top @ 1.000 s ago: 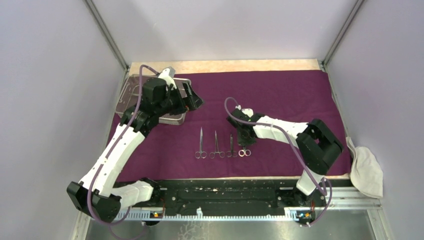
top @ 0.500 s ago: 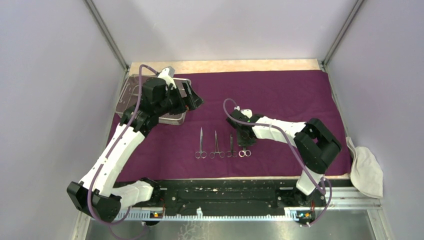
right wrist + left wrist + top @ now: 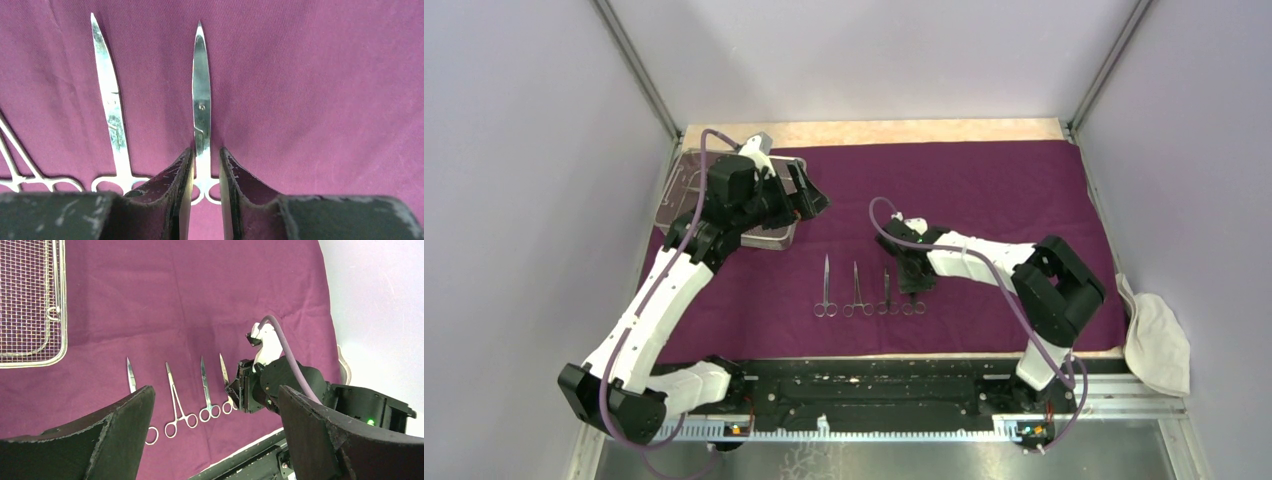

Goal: Open and lay out the surgical kit
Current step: Place the medical item in the surgical kit, then adjust the medical item in the container.

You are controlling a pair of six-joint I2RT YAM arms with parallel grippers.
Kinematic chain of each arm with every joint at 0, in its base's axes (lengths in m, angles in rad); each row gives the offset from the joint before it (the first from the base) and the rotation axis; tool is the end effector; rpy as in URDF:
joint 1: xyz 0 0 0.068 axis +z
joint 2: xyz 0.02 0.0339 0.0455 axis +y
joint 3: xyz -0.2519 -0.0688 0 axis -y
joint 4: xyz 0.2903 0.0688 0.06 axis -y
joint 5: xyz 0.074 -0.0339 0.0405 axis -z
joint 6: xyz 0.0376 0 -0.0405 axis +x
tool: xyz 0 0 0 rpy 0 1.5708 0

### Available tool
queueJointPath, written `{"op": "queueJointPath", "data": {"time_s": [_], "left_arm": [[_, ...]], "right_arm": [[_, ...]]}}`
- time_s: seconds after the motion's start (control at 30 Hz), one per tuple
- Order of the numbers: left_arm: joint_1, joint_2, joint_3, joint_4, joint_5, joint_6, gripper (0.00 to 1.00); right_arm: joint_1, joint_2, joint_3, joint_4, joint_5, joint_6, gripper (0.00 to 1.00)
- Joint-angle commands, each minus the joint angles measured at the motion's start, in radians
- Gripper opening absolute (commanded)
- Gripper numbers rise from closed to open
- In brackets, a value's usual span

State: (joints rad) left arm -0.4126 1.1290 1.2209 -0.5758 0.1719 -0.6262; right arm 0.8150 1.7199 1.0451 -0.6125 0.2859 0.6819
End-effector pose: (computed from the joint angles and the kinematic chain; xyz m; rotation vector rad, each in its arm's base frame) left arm 0.2669 -0.1238 0.3759 -0.1177 2.1463 -0.8042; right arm 0.2494 0.2492 0.1224 -0.1261 2.7391 -0.0229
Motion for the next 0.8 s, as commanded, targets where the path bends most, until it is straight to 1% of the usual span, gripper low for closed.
{"op": "queueJointPath", "data": {"time_s": [0.0, 0.13, 0.2, 0.3, 0.4, 0.5, 0.6, 0.67, 0.77], "left_arm": [[0.006, -0.004, 0.008, 0.033, 0.015, -0.003, 0.98], [0.008, -0.001, 0.010, 0.022, 0.002, 0.000, 0.98], [0.008, 0.003, 0.008, 0.022, -0.003, -0.001, 0.98], [0.010, 0.006, 0.009, 0.018, -0.021, 0.008, 0.98], [0.013, 0.004, 0.016, 0.003, -0.056, 0.032, 0.98], [0.017, -0.002, 0.010, -0.012, -0.071, 0.049, 0.98], [0.036, -0.008, 0.013, -0.036, -0.093, 0.072, 0.98], [0.062, -0.006, 0.018, -0.054, -0.108, 0.080, 0.98], [0.098, 0.012, 0.037, -0.081, -0.138, 0.096, 0.98]], "right_arm": [[-0.005, -0.038, 0.148, -0.147, 0.000, -0.018, 0.25], [-0.036, -0.091, 0.361, -0.329, 0.032, -0.075, 0.27], [-0.052, -0.130, 0.413, -0.362, 0.028, -0.109, 0.30], [-0.096, -0.210, 0.389, -0.333, -0.054, -0.159, 0.37], [-0.164, -0.300, 0.288, -0.274, -0.169, -0.226, 0.44], [-0.202, -0.378, 0.206, -0.232, -0.236, -0.291, 0.49], [-0.206, -0.432, 0.194, -0.238, -0.233, -0.342, 0.54], [-0.213, -0.466, 0.226, -0.249, -0.221, -0.373, 0.58], [-0.233, -0.515, 0.282, -0.267, -0.215, -0.412, 0.66]]}}
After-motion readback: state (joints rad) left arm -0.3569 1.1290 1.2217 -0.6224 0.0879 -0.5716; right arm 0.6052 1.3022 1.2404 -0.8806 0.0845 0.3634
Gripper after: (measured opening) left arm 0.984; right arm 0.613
